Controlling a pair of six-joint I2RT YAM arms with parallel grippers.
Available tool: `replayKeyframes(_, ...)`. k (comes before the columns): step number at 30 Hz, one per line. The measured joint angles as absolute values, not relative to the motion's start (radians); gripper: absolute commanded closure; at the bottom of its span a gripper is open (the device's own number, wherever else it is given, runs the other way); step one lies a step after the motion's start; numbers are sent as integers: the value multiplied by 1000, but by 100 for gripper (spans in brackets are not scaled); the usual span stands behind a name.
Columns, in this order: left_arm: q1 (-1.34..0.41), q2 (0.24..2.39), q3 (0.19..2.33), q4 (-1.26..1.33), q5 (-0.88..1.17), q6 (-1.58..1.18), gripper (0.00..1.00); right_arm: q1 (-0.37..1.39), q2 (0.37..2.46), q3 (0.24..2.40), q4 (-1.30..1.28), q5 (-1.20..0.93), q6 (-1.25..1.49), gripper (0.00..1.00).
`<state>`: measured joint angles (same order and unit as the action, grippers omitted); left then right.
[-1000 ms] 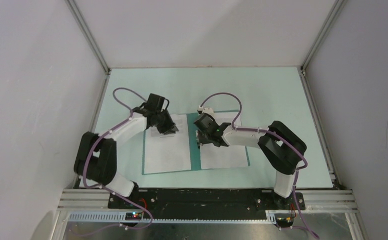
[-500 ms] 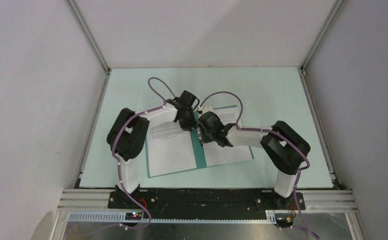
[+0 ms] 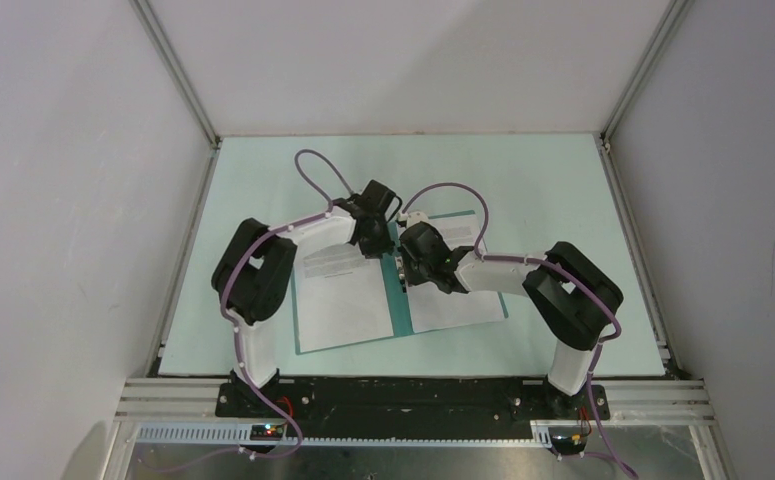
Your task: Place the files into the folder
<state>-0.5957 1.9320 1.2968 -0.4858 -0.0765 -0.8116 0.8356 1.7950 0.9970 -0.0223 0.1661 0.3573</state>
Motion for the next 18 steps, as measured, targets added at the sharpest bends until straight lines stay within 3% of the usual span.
replayKeyframes(11, -628, 1924, 1323, -483, -80, -780, 68, 832, 1793, 996, -21, 162, 363, 100)
replayKeyframes(18, -637, 1972, 1332, -470, -84, -781, 76, 827, 1793, 995, -21, 148, 373, 100)
